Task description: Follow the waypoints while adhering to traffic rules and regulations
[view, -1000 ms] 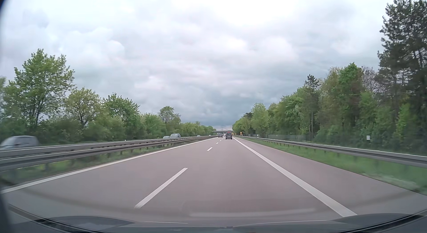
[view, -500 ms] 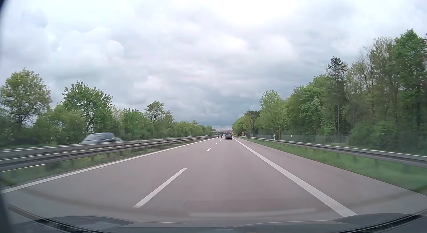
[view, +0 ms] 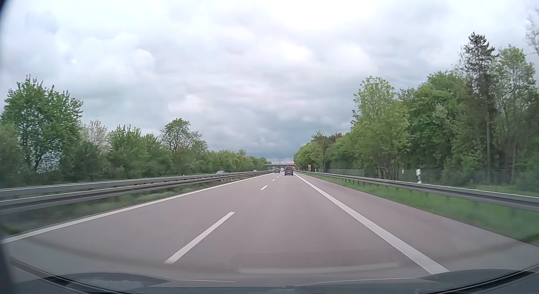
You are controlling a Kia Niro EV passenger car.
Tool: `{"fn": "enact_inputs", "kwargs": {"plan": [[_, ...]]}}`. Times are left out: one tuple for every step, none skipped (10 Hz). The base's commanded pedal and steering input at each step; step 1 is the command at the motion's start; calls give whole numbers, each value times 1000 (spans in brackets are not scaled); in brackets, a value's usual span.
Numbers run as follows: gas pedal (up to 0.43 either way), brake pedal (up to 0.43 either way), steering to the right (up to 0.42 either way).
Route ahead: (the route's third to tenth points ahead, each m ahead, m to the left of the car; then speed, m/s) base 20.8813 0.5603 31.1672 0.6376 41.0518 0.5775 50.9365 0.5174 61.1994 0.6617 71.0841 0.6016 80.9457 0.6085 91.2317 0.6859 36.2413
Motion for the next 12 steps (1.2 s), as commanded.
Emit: {"fn": "enact_inputs", "kwargs": {"plan": [[390, 12, -1], [378, 12, -1], [358, 12, -1], [358, 12, -1], [358, 12, -1], [358, 12, -2], [370, 12, -2], [370, 12, -1], [378, 12, -1], [378, 12, -2], [390, 12, -1], [390, 12, -1]]}}
